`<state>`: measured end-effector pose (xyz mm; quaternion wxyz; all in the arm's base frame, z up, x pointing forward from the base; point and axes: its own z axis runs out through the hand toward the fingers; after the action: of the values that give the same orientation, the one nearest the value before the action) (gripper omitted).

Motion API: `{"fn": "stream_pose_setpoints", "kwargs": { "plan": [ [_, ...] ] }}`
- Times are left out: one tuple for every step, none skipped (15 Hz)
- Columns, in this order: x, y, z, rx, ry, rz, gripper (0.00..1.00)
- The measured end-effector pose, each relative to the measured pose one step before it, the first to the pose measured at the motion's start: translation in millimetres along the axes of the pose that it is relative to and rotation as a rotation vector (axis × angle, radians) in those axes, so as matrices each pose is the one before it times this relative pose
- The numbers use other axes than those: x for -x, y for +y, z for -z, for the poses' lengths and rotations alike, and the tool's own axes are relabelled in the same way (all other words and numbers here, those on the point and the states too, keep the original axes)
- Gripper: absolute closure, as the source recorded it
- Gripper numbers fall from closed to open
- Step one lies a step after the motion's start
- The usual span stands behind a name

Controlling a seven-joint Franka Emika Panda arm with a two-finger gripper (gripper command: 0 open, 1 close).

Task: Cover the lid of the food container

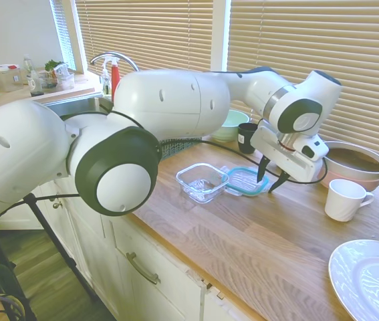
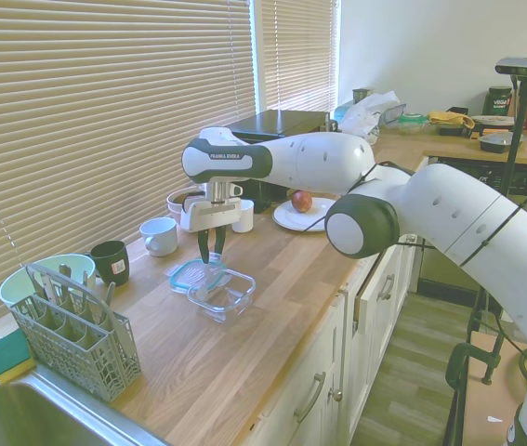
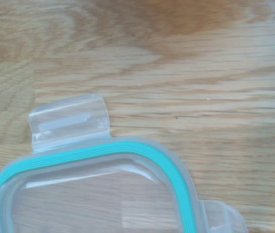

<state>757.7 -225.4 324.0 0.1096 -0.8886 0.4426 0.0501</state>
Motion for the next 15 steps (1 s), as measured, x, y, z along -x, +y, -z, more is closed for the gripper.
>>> {"fn": "stream_pose_setpoints", "kwargs": {
  "plan": [
    [-0.19, 0.22, -0.51, 0.00031, -0.00059, -0.00038, 1.00],
    [-0.12, 0.13, -0.43, 0.00029, -0.00048, -0.00021, 1.00],
    [0.24, -0.35, -0.18, -0.00100, -0.00094, 0.00036, 1.00],
    [0.44, -0.65, 0.03, -0.00171, -0.00092, 0.00081, 1.00],
    [0.37, -0.61, 0.42, -0.00062, 0.00071, 0.00101, 1.00],
    [0.19, -0.33, 0.25, -0.00033, 0.00050, 0.00058, 1.00],
    [0.48, -0.70, 0.00, -0.00003, 0.00015, 0.00113, 1.00],
    [0.73, -1.03, -0.16, 0.00017, 0.00001, 0.00160, 1.00],
    [0.44, -0.63, -0.06, 0.00006, 0.00007, 0.00101, 1.00],
    [0.28, -0.39, -0.06, 0.00007, 0.00001, 0.00062, 1.00],
    [0.34, -0.48, -0.10, 0.00025, 0.00006, 0.00079, 1.00],
    [0.40, -0.65, 0.09, 0.00003, 0.00071, 0.00111, 1.00],
    [0.82, -1.34, 0.34, -0.00052, 0.00148, 0.00215, 1.00],
    [1.13, -1.88, 1.19, -0.00154, 0.00274, 0.00292, 1.00],
    [1.66, -2.77, 2.92, -0.00343, 0.00572, 0.00400, 1.00]
  ]
}}
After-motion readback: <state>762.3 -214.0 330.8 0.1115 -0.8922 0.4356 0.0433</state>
